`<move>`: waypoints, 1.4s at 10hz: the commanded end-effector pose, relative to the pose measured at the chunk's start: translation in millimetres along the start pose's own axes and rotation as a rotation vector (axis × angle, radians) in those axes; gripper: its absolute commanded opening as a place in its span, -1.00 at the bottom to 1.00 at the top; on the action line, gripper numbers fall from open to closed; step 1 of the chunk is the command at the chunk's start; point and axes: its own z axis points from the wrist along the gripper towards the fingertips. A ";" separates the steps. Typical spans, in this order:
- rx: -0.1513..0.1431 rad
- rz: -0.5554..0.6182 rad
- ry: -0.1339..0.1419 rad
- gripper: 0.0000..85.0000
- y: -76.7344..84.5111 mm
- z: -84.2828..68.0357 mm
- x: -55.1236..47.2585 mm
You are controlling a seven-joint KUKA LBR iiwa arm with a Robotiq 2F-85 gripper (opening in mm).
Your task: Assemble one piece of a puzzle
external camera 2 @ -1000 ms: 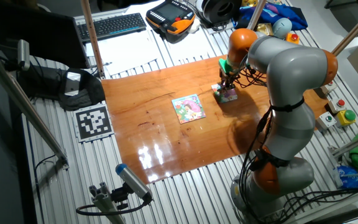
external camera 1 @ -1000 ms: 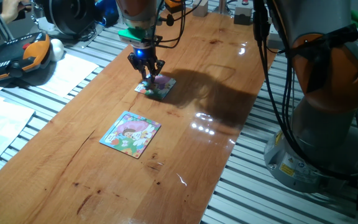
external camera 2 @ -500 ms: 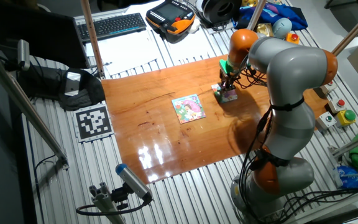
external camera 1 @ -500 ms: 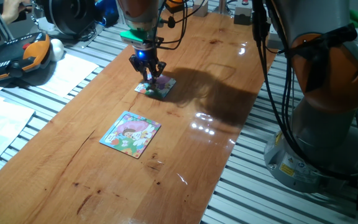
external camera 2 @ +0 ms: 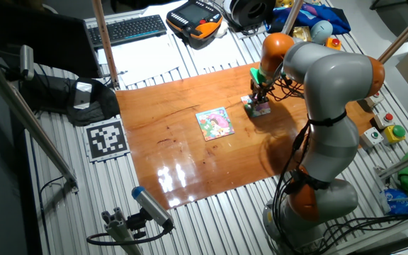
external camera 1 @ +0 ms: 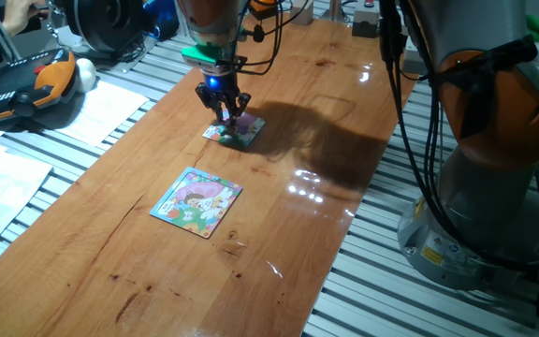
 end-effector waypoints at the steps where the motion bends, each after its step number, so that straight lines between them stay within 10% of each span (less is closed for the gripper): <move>1: 0.003 -0.001 -0.004 -1.00 -1.8 -1.4 -1.2; 14: 0.019 0.005 0.006 -1.00 -3.6 13.3 1.3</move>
